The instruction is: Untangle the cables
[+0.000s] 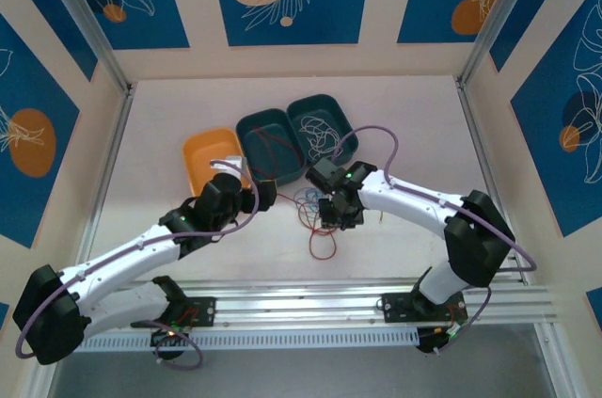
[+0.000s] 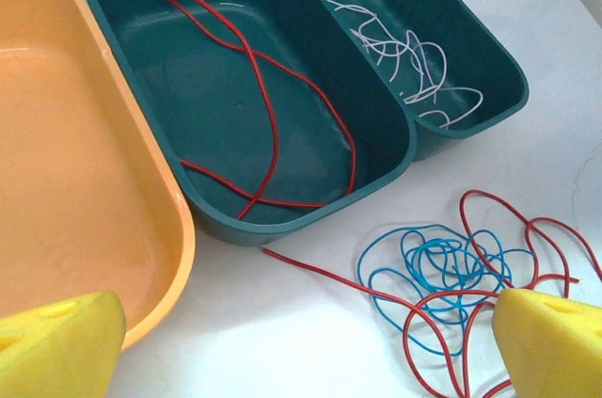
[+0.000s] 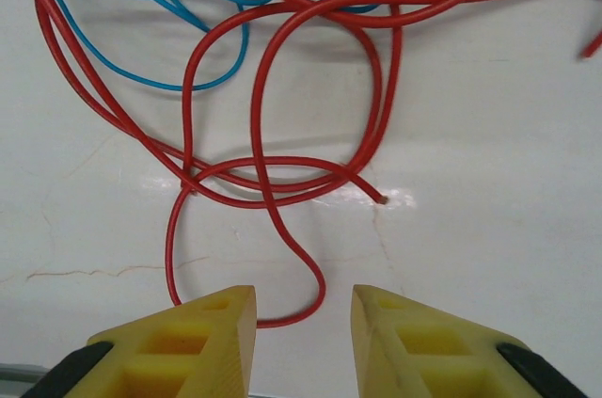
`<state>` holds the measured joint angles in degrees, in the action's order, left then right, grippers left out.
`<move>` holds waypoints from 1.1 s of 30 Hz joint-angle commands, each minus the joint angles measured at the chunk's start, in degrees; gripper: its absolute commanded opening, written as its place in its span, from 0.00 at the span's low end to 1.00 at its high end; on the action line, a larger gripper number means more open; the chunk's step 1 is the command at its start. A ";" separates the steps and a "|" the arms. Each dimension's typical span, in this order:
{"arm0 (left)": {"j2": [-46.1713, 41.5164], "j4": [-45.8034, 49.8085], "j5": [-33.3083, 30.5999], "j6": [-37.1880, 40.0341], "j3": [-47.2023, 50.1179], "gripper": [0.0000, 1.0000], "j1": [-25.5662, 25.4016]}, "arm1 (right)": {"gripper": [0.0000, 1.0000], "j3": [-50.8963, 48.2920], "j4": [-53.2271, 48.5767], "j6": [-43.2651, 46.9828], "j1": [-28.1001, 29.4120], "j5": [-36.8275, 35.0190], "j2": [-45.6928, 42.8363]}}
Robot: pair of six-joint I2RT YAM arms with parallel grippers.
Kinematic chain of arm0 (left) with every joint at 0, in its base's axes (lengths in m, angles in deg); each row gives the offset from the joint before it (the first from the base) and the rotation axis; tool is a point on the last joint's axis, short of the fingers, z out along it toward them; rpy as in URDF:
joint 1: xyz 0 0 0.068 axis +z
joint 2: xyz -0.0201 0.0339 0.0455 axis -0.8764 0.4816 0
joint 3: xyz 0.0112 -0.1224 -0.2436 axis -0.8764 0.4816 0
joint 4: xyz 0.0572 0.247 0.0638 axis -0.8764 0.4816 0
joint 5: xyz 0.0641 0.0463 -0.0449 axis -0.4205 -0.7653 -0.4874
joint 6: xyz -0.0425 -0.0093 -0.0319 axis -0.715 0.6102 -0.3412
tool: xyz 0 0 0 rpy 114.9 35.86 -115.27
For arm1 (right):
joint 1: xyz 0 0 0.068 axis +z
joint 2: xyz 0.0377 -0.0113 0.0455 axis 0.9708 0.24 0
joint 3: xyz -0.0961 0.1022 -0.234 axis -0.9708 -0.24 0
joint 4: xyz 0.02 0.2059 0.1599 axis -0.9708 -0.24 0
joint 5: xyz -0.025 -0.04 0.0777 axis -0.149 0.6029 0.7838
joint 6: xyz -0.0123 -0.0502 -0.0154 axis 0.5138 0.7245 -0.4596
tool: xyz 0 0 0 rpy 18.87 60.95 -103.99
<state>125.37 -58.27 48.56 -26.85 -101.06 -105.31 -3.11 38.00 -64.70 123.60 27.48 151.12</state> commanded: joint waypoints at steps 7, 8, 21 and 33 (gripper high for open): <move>-1.45 -1.51 -0.39 -1.04 1.56 1.00 0.41 | 0.33 0.12 4.43 0.68 0.10 1.44 5.25; -1.39 -1.51 -0.46 -1.01 1.59 1.00 0.41 | 0.33 0.24 4.60 0.91 -0.06 1.30 6.00; 0.07 -3.71 -0.16 -0.57 2.79 1.00 0.43 | 0.08 -1.96 9.56 2.25 -0.98 -0.46 9.20; 1.55 -13.11 1.07 4.31 6.37 1.00 0.41 | 0.00 -12.97 17.62 4.38 -0.89 -7.14 -3.80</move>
<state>126.33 -66.65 48.60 -25.13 -95.68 -105.31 -14.37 53.85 -61.55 122.85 23.46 151.19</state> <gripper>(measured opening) 0.998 0.055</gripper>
